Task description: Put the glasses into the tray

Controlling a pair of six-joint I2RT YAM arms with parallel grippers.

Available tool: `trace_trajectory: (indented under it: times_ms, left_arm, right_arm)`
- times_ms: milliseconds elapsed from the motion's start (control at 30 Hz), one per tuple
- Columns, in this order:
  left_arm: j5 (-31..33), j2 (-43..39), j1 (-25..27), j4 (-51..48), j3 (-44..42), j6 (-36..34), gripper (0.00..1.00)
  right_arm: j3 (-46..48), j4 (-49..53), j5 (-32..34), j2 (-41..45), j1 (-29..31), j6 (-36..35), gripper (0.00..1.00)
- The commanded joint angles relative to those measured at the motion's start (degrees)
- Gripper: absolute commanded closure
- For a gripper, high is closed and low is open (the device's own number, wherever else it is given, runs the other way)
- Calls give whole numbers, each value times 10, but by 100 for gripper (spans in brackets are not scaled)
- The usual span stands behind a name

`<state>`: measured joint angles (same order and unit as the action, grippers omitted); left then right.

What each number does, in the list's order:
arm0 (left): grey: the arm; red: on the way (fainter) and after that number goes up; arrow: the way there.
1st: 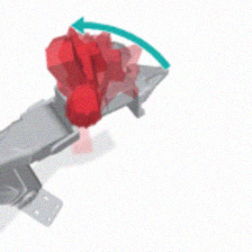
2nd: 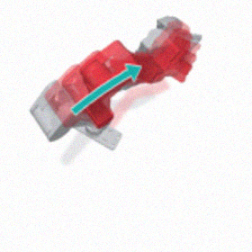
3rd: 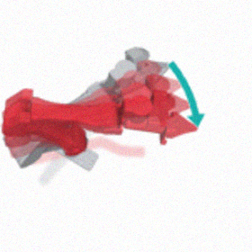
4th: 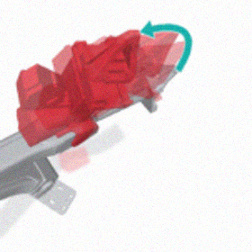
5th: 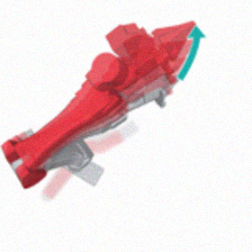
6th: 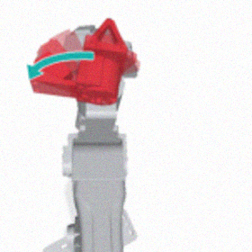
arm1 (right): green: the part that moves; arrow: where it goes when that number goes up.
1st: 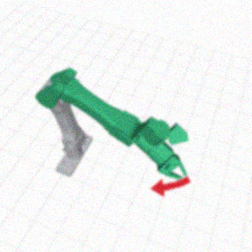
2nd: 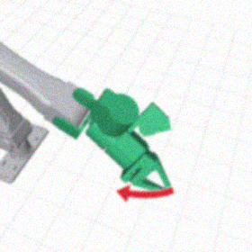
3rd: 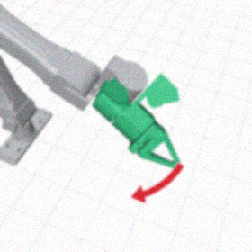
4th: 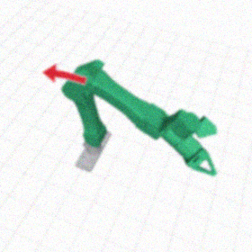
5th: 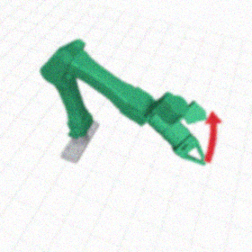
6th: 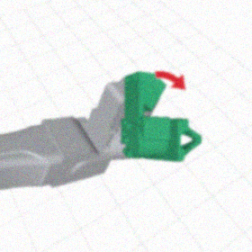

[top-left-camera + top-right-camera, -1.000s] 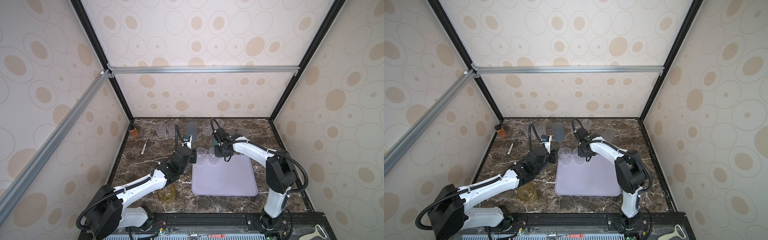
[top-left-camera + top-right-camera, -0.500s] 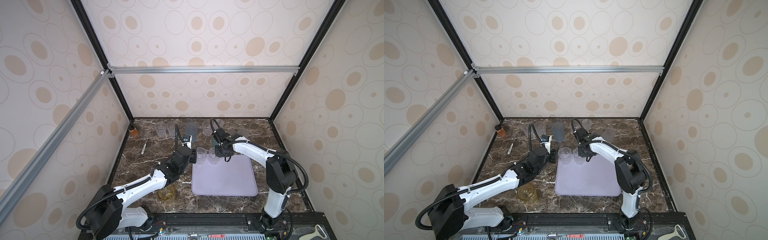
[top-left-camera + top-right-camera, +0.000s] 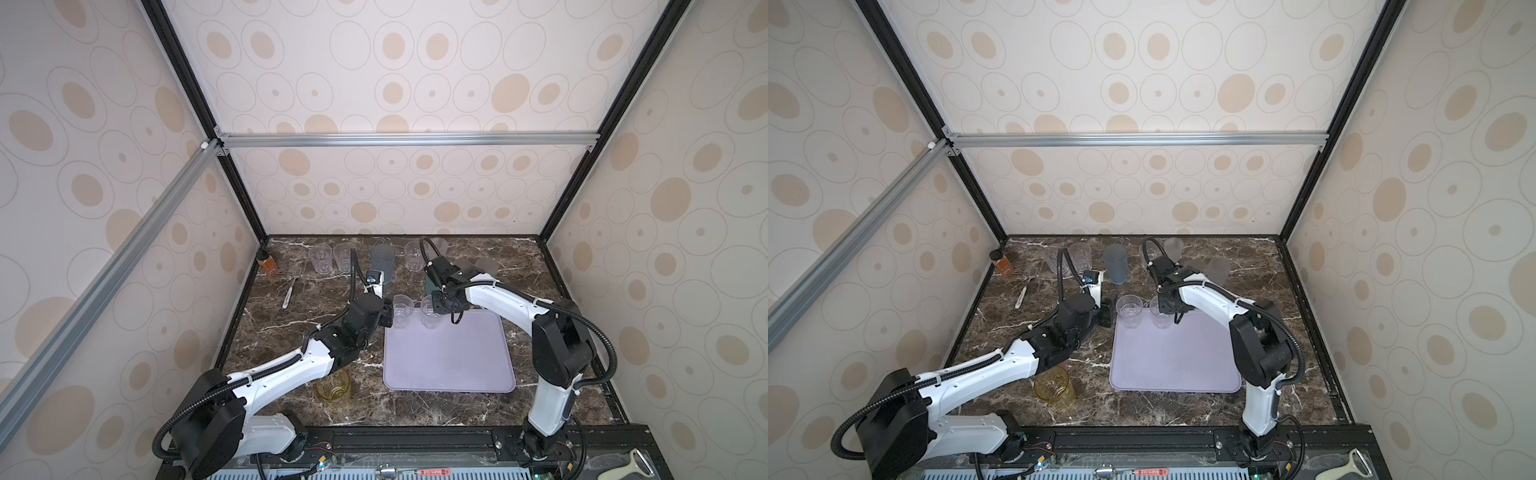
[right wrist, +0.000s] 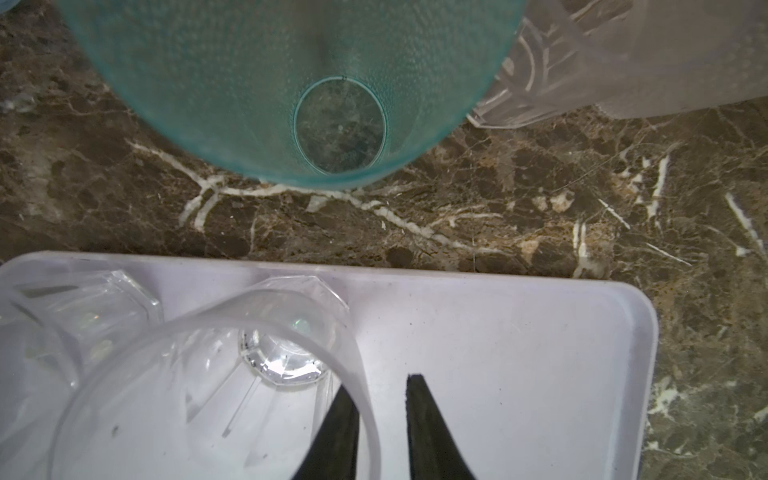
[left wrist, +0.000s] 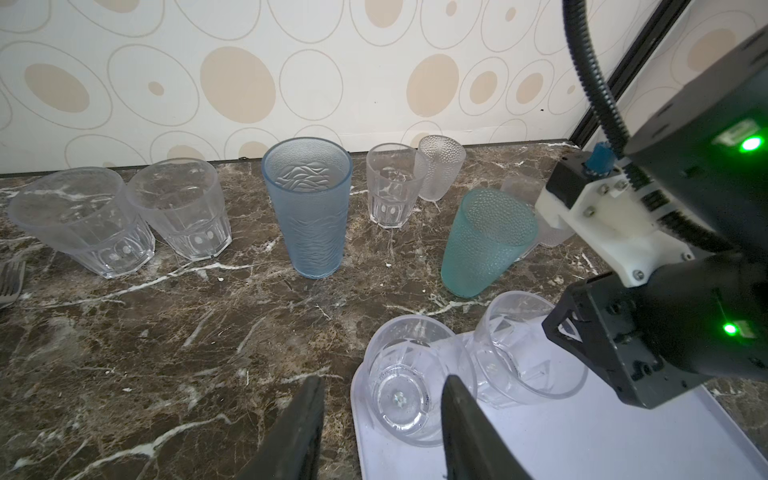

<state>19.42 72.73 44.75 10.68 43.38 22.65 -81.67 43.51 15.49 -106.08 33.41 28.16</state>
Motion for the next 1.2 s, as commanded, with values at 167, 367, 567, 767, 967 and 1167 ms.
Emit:
trace_trajectory:
  times_ms: [167,367,567,767,967,1167]
  left_arm:
    - [19,0,3,-1,5,-4,53]
    - [101,-10,-8,-32,27,-69,37]
    - [24,9,-122,-105,90,-110,42]
    - [-144,36,-299,-106,130,-64,45]
    - [-276,163,-426,-146,230,-26,54]
    - [-254,268,-455,-207,346,-55,57]
  right_arm:
    - [-17,10,-28,38,4,0,72]
    - [-10,-22,-113,95,4,18,66]
    - [21,-74,-182,134,3,58,62]
    - [43,-100,-193,144,3,64,61]
    - [41,-87,-189,133,7,54,61]
    - [52,-76,-162,150,10,35,61]
